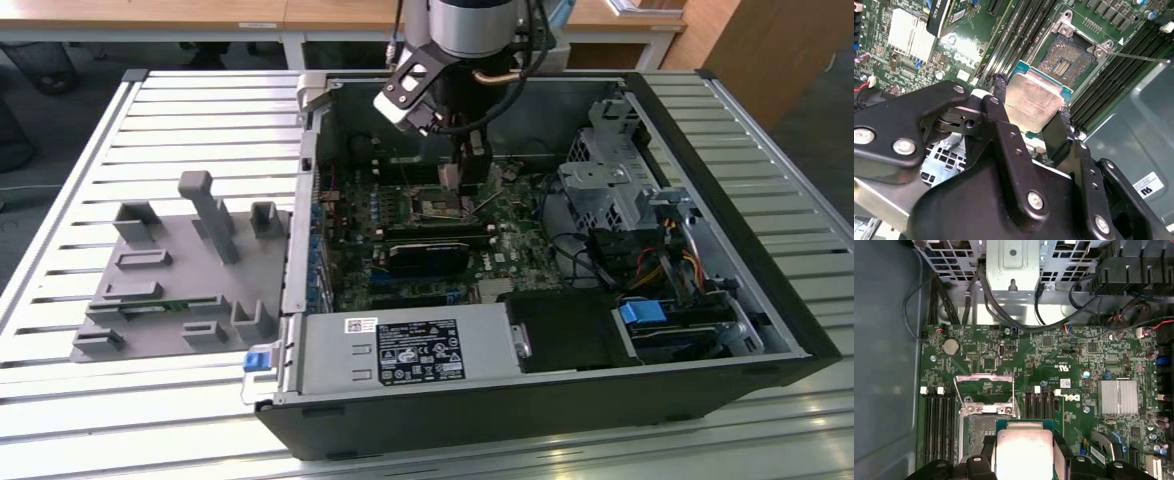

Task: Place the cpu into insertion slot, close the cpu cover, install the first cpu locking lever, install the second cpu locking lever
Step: 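Place the cpu into insertion slot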

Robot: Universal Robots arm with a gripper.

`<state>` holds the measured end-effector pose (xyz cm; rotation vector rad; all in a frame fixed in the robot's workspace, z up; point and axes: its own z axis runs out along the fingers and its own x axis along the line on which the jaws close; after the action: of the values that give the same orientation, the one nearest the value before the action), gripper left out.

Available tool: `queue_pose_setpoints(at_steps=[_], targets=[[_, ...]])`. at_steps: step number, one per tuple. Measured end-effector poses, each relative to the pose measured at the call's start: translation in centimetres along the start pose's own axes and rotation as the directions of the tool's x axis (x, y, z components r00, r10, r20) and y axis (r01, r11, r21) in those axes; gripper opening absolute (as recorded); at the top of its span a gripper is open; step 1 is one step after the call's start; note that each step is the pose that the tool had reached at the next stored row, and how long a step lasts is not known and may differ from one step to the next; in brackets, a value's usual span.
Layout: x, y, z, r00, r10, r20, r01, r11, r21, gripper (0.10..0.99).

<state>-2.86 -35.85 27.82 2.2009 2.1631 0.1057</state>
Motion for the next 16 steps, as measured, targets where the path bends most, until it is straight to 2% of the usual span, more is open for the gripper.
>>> queue_pose_setpoints(at_steps=[5, 11, 16], targets=[[0.03, -0.13, 0.84, 0.9981, -0.061, -0.0053, 0.061, 0.9981, -0.001, 0.541], [1.15, -0.38, 1.78, 0.9983, -0.058, -0.0046, 0.058, 0.9983, -0.002, 0.541], [1.56, -0.58, 2.68, 0.9992, -0.039, -0.0028, 0.039, 0.9992, -0.001, 0.541]])
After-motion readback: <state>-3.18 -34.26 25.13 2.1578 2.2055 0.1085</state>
